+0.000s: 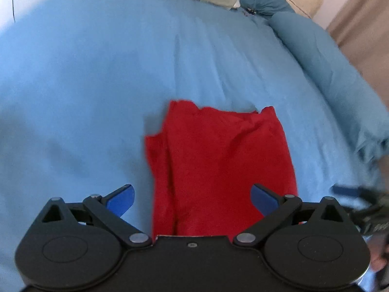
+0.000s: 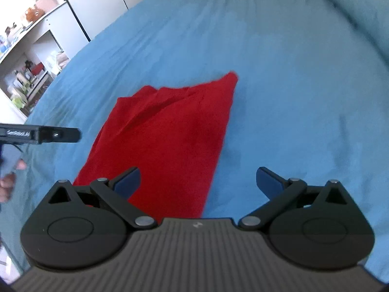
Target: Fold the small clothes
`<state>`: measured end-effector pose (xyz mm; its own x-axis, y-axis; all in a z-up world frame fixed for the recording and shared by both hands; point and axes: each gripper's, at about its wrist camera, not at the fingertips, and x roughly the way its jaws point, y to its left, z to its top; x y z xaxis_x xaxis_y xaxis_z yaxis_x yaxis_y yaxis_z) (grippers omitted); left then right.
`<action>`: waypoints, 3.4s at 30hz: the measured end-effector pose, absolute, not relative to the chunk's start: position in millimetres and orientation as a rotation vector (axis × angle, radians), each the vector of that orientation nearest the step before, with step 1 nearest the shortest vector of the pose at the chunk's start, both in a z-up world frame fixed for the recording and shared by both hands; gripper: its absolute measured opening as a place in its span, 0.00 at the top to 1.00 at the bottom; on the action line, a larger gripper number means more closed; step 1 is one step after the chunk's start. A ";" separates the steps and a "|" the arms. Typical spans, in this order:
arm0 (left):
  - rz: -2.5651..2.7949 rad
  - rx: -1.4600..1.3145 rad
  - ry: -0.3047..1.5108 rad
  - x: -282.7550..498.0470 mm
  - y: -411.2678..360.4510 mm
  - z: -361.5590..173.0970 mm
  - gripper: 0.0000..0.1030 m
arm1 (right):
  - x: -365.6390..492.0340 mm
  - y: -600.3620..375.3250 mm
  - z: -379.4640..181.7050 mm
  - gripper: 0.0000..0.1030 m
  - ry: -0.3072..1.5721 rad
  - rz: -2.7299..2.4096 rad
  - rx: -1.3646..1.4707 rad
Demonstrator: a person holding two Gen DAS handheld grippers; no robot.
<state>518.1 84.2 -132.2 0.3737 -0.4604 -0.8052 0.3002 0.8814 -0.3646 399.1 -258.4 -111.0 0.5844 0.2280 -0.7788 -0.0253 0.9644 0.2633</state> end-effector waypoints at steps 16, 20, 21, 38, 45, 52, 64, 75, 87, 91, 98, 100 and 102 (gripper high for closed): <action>-0.551 -0.185 1.156 537.0 79.1 -180.1 0.41 | 433.3 -260.0 -178.0 0.10 0.987 0.184 0.421; -0.537 -0.210 1.156 535.6 78.4 -178.2 0.59 | 437.1 -254.7 -178.7 0.34 0.982 0.199 0.465; -0.533 -0.215 1.147 534.6 77.9 -176.5 0.64 | 437.8 -252.8 -177.3 0.43 0.979 0.197 0.464; -0.622 -0.042 0.972 400.4 11.4 -59.3 0.74 | 334.7 -285.6 -67.8 0.60 0.819 0.262 0.439; -0.640 -0.045 1.017 344.1 -28.0 -102.0 0.75 | 264.8 -324.7 -85.5 0.60 0.863 0.221 0.414; -0.553 0.023 0.996 327.7 -33.9 -142.7 0.73 | 230.2 -348.2 -153.8 0.56 0.881 0.114 0.415; -0.398 0.137 0.894 325.1 -31.7 -151.5 0.22 | 230.9 -355.6 -151.5 0.15 0.757 -0.017 0.331; -0.355 0.148 0.905 327.4 -29.4 -148.3 0.26 | 229.2 -355.7 -152.9 0.12 0.746 -0.027 0.296; -0.300 0.120 0.673 208.8 -8.8 4.3 0.00 | 119.6 -312.2 1.7 0.00 0.591 -0.066 0.152; -0.244 0.129 0.669 162.4 -5.6 30.5 0.00 | 77.0 -292.6 36.7 0.00 0.602 -0.144 0.076; -0.188 0.105 0.742 96.7 1.0 30.2 0.00 | 12.2 -267.6 51.9 0.00 0.708 -0.201 0.083; -0.174 0.103 0.757 82.1 3.6 28.1 0.00 | -4.4 -262.9 48.1 0.00 0.738 -0.209 0.090; -0.171 0.109 0.770 71.1 4.4 25.4 0.00 | -16.7 -258.6 39.8 0.00 0.766 -0.219 0.098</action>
